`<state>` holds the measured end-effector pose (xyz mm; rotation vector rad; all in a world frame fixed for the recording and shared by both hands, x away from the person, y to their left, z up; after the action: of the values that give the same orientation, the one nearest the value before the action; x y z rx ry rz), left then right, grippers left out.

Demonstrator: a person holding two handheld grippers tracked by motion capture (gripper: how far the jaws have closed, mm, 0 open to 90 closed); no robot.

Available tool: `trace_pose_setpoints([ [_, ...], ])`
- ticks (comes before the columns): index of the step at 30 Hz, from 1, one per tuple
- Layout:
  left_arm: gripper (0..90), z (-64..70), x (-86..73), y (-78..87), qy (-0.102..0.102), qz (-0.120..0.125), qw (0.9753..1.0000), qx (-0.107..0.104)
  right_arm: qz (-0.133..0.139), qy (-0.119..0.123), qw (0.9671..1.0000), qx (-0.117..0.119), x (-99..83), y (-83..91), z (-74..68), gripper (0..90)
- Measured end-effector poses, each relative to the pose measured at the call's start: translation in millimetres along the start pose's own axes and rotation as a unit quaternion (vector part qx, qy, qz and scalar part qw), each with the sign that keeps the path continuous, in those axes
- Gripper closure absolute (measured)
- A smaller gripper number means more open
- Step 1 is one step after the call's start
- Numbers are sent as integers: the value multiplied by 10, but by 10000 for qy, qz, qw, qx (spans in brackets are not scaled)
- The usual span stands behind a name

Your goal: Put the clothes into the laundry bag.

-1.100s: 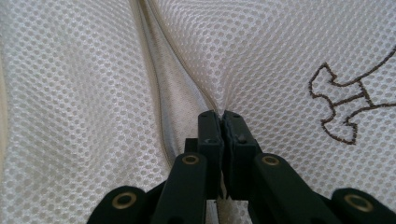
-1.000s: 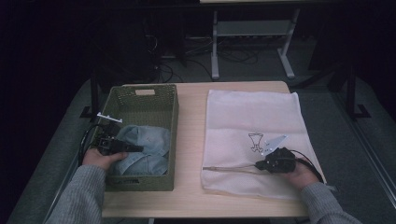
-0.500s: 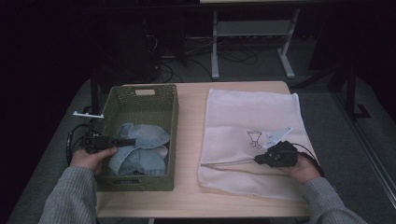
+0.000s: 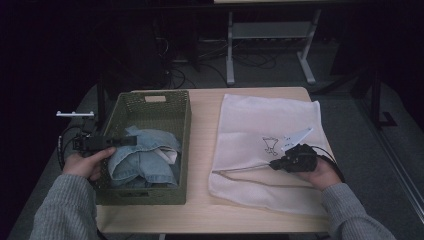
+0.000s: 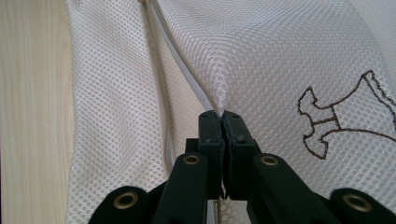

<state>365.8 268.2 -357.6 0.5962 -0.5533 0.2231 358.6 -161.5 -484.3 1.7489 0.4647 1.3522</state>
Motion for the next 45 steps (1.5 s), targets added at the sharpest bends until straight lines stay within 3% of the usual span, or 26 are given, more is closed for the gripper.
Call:
trace_pose_setpoints([
  [13, 801, 206, 179, 71, -150, 190, 9997, -56, 79, -64, 9999, 16, 66, 57, 54, 868],
  [16, 803, 237, 187, 69, -179, 128, 9998, -23, 92, -83, 9999, 19, 70, 58, 60, 868],
  [26, 806, 290, 237, 76, -154, 180, 9997, -8, 97, -96, 9999, 25, 69, 52, 76, 869],
  [34, 805, 346, 305, 136, 1, 357, 9993, -141, 106, -119, 9999, 36, 71, 45, 84, 869],
  [45, 805, 770, 554, 326, -374, 597, 9967, -397, 154, -126, 9998, 43, 176, 112, 122, 872],
])
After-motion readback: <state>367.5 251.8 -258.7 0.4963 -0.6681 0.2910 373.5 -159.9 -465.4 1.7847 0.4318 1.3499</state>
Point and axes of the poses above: each handheld gripper's, and its own axes: y roughly backward along the jaws, x roughly out of its top, z roughly to its right, the point moved 10 cm from there along -y, roughly forward along the jaws, and after that the axes turned 2 degrees about -z, right-handed, at the moved point
